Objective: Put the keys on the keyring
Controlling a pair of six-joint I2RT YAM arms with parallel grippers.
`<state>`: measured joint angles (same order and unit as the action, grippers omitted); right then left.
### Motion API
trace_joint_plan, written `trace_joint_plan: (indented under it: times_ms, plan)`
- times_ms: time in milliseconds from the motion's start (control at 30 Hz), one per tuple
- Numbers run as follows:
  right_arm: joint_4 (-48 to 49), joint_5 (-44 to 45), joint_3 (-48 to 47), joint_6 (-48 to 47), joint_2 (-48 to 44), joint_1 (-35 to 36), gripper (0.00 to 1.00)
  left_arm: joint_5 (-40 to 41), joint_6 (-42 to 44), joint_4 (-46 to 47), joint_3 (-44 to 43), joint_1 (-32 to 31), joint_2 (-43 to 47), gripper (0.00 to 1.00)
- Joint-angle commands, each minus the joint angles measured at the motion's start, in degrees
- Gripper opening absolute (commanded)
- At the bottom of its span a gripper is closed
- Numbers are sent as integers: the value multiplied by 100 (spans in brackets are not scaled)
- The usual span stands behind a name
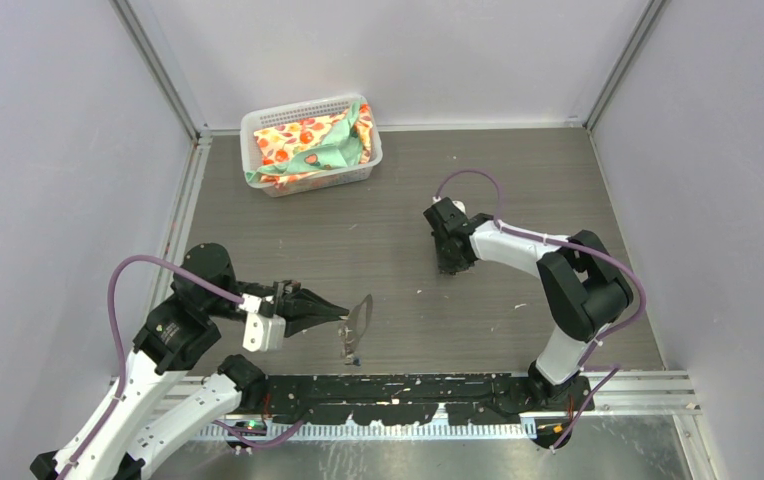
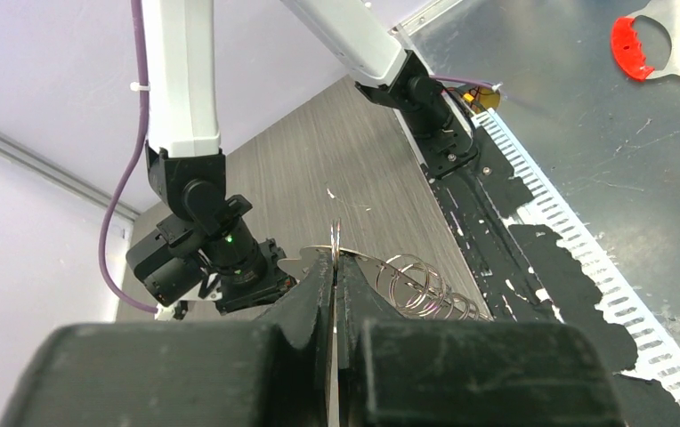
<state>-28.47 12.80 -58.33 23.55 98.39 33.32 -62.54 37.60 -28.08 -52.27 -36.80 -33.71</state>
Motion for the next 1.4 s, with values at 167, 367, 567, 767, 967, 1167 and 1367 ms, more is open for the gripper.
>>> trace_joint_plan:
  times_ms: [167,367,567,767,967,1167,1367]
  plan:
    - [350,-486,97,250,-87,49,4,14,2,248,-121,-21,100,1]
    - [648,-1028,-142,160,-193,255,1,36,-21,232,-125,-28,114,1]
    - [699,-1556,-635,49,-185,615,1,43,-23,227,-134,-24,111,1]
    - [769,-1733,-670,173,-106,712,1,40,-25,198,-150,-21,124,1]
    - [742,-1623,-509,255,-24,746,1,40,-25,157,-169,-26,111,1]
    - [853,-1827,-310,147,187,760,1,23,-25,156,-186,-24,84,1]
    - [439,-1827,-683,-248,598,1014,1,36,-38,161,-204,-21,76,1]
